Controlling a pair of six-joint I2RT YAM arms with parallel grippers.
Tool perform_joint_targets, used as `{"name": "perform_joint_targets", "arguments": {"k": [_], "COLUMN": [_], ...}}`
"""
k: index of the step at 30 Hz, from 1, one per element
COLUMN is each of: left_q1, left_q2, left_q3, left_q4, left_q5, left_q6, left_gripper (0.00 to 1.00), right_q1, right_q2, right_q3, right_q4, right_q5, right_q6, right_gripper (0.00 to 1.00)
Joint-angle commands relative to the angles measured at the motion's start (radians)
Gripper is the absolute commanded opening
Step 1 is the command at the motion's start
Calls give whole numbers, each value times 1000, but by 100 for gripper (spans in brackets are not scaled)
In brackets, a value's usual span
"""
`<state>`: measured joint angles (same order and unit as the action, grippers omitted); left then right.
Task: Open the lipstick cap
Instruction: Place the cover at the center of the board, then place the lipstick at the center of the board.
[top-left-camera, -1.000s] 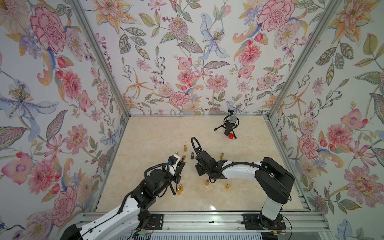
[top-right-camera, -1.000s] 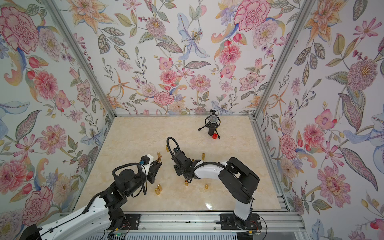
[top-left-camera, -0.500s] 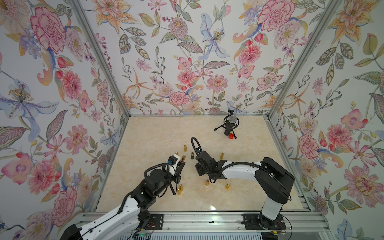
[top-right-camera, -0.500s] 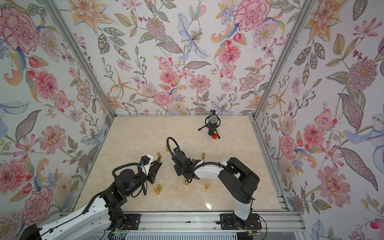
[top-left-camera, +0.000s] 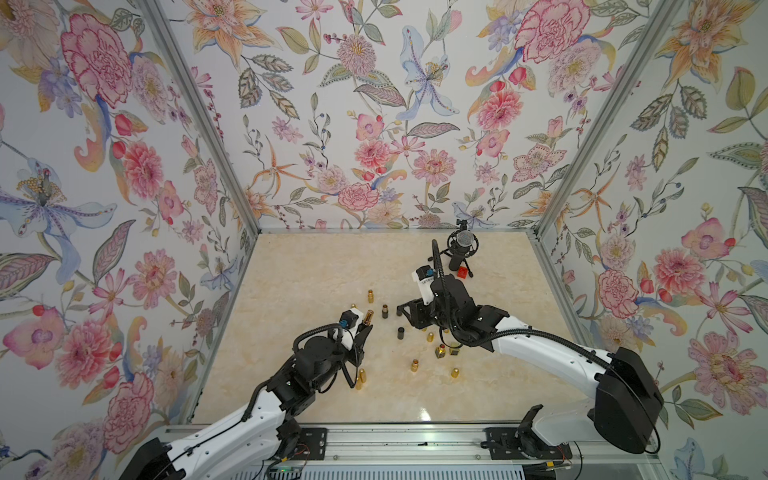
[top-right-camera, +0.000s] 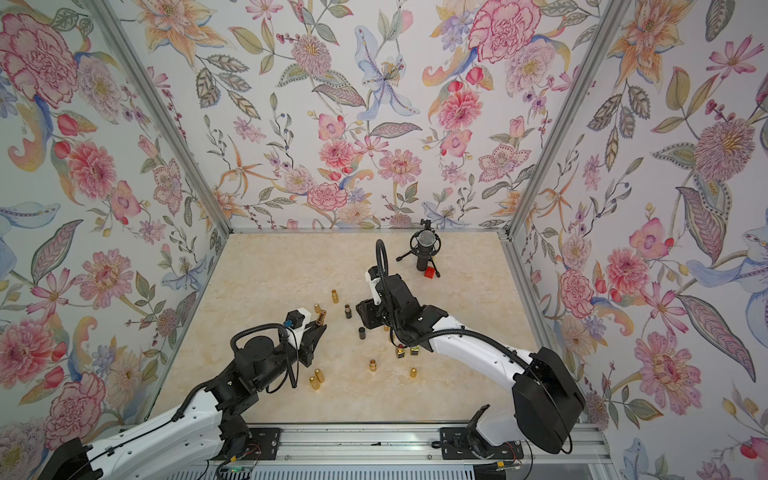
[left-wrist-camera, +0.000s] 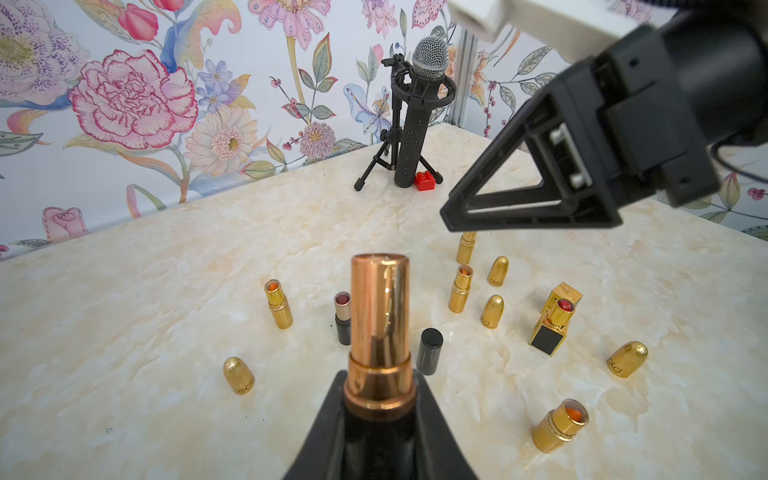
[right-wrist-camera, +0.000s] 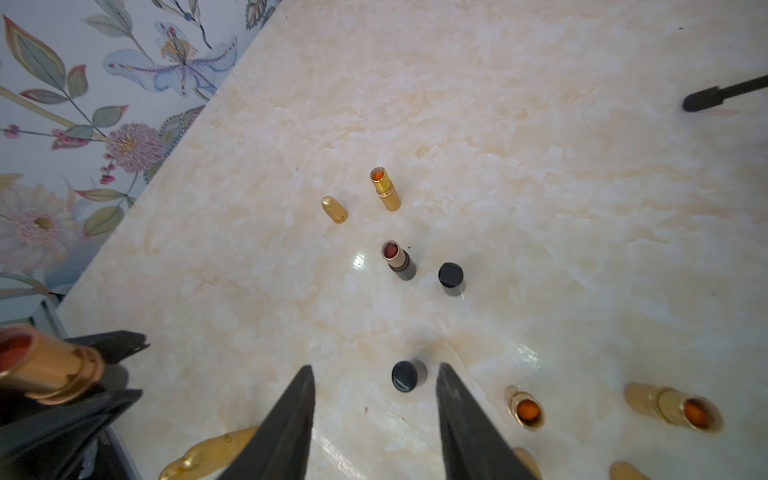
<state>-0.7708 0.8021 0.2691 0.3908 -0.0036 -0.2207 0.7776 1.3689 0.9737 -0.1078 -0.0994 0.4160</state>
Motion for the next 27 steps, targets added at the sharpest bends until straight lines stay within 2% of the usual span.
{"name": "perform_joint_targets", "arguments": {"k": [1, 3, 7, 14, 17, 22, 27], "left_q1": [4, 5, 5, 4, 5, 5, 5], "left_q2": [43, 74, 115, 129, 126, 134, 136], "left_q3": [47, 62, 76, 94, 96, 108, 111], "left_q4": [99, 124, 153, 145, 142, 123, 115], "left_q5": [28, 39, 43, 57, 63, 78, 79], "left_q6": [14, 17, 26, 27, 30, 36, 39], "left_gripper": [4, 3, 3, 3, 4, 4, 4], "right_q1": [2, 9, 16, 40, 43, 70, 87], "right_q2": [-52, -58, -58, -1, 43, 88, 121], "right_q3": [-3, 16, 12, 16, 22, 59, 93], "right_q4": [-31, -22, 72, 255, 307, 303, 268], "right_q5": [-262, -326, -381, -397, -396, -334, -291], "right_q6": [79, 107, 198, 316, 343, 320, 283], "right_gripper": [54, 56, 58, 59, 55, 49, 39]}}
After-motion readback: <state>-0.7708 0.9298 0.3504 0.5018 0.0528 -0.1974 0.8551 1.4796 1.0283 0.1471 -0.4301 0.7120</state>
